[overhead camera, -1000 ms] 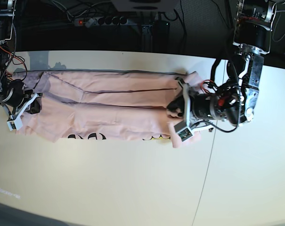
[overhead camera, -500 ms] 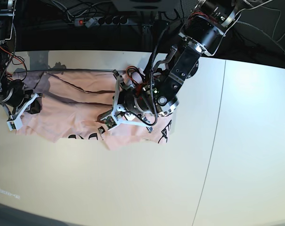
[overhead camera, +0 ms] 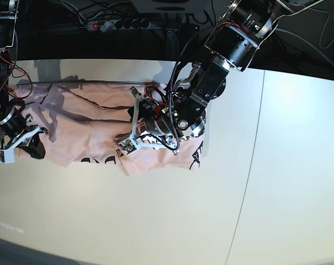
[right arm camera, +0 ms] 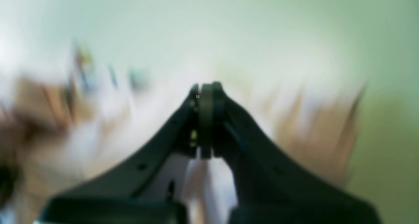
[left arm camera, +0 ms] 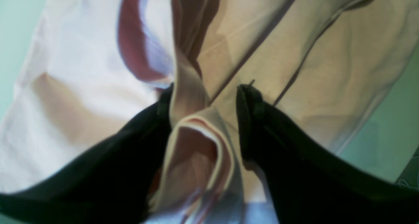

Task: Fold the T-shirt properly

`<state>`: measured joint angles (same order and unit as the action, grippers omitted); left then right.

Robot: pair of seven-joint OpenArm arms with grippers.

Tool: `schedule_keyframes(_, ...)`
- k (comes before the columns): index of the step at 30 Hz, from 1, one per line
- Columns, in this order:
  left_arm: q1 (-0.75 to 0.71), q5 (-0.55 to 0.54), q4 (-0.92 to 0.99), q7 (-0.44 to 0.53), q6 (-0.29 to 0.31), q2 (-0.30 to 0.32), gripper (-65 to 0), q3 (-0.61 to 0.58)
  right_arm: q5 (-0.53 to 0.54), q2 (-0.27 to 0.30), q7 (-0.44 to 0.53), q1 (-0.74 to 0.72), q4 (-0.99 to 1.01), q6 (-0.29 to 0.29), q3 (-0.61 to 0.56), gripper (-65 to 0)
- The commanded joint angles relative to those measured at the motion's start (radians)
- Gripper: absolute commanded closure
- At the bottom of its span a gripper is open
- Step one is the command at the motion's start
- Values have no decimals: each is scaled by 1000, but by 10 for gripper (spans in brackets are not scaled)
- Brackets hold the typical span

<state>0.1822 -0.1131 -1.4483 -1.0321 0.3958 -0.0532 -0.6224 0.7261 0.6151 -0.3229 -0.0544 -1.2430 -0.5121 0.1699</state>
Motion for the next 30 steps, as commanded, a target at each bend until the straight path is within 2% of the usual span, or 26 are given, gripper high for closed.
schedule_keyframes(1, 19, -8, -17, 11, -18, -13, -291, 1, 16, 28, 88, -27, -14, -71, 10, 0)
schedule_keyframes(4, 20, -56, -17, 11, -18, -13, -291, 1, 16, 28, 253, -75, -13, -71, 11, 0)
schedule_keyframes(8, 19, -97, -17, 11, -18, -13, -285, 30, 16, 28, 399, -163, -13, -71, 11, 0)
schedule_keyframes(13, 19, -201, -17, 11, -17, -13, -284, 137, 19, 39, 580, -203, -13, -71, 11, 0)
schedule_keyframes(15, 20, -239, -17, 11, 0, -13, -284, 196, 19, 38, 645, -200, -13, -71, 11, 0)
schedule_keyframes(19, 19, -344, -17, -5, 69, -13, -284, 332, 19, 38, 678, -163, -13, -71, 11, 0)
schedule_keyframes(23, 19, -480, -17, -27, 122, -4, -284, 439, 23, 29, 679, -22, -13, -71, 11, 0)
schedule_keyframes(26, 16, -529, -17, -37, 153, 4, -284, 474, 20, 14, 678, 77, -2, -75, 10, 0)
schedule_keyframes(30, 11, -591, -17, -42, 204, 4, -284, 476, 19, -21, 679, 47, 14, -75, 10, 0)
